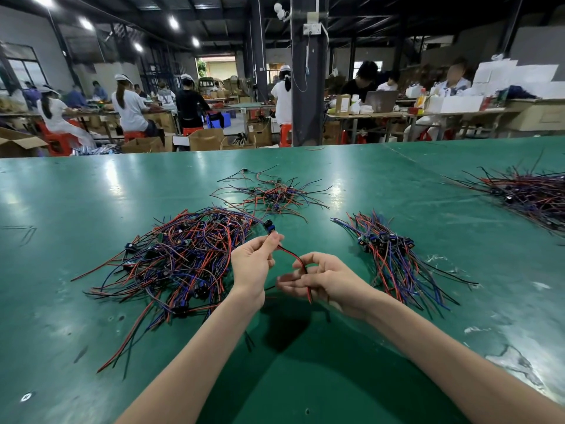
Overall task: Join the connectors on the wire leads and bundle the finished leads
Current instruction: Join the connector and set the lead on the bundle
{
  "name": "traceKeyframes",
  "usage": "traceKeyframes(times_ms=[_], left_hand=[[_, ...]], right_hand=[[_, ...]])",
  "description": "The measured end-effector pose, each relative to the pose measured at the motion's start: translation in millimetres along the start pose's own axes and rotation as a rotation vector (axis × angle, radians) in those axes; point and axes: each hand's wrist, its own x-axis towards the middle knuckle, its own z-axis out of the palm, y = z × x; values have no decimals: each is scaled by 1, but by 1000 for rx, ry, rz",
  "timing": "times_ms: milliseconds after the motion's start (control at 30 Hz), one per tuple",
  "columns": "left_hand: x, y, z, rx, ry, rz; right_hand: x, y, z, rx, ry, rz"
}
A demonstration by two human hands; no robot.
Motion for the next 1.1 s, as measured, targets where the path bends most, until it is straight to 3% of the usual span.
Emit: traceKeyframes(times_ms=[267,367,600,800,1100], left_hand=[[5,3,-5,-18,45,-3],[6,3,-5,-22,55,0],[9,6,-7,-62,66,12],[14,10,-10,-112,110,6],[18,11,-14,-131,147,9]], right_hand=[[-5,1,-2,-167,-144,78],[-4,0,-1,-195,-121,37],[-3,-6,-2,-11,-89,-3],[-5,-1,-4,-254,-118,61],[-6,-4,-5,-219,-122,-10]])
